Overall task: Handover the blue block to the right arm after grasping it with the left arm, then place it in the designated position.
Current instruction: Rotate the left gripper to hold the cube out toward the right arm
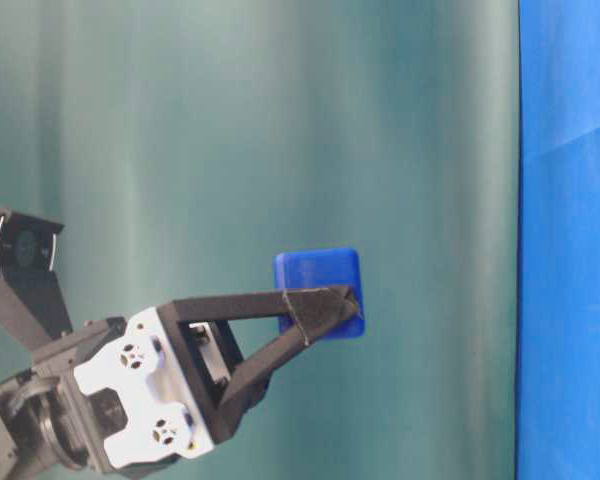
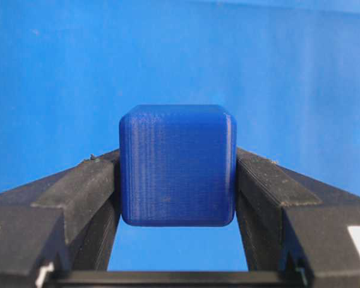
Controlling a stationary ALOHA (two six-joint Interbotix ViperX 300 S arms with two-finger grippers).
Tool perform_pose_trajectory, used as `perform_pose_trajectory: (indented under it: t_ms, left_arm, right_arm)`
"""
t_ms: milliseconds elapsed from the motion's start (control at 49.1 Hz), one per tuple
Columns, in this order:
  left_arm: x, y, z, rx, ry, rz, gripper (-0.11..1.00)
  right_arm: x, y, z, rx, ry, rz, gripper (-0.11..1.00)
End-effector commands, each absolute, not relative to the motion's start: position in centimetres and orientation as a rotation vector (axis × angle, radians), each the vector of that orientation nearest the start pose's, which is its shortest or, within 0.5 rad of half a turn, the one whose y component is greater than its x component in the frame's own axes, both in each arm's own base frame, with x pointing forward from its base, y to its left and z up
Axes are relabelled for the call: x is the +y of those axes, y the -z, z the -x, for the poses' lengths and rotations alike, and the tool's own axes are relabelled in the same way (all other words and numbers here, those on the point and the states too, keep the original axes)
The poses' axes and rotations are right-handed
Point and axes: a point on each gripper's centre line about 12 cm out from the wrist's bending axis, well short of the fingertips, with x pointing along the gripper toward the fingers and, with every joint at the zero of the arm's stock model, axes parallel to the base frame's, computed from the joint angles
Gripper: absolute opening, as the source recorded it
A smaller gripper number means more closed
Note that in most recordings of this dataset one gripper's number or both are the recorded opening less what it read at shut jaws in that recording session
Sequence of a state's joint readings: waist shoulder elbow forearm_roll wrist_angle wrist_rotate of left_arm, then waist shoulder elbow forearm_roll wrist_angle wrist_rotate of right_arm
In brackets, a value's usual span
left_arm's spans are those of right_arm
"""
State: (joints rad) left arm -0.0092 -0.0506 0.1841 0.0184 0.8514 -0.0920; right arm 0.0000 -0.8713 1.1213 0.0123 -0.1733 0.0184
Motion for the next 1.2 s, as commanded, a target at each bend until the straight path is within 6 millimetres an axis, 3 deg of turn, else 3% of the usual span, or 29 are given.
perform_pose_trajectory:
  t_ms: [0,407,692,1180]
  left_arm:
    - [-0.4,-31.1,-40.2,0.883,-0.035,0.06,0.49]
    - [-0.5,-32.3,-38.1,0.379,0.0,0.06,0.49]
    - [-0.7,-32.2,-36.2,0.142,0.016,0.064,0.49]
    - [-0.6,-32.5,-35.6,0.064,0.019,0.062,0.49]
  right_arm:
    - [-0.1,-29.3,-22.0,0.046,0.004,-0.027,0.97]
    - [-0.1,-29.6,-22.0,0.034,0.003,-0.023,0.97]
    - [0.0,-30.0,-22.0,-0.002,0.0,-0.008,0.97]
    - [0.1,-30.3,-22.2,-0.023,-0.01,0.037,0.97]
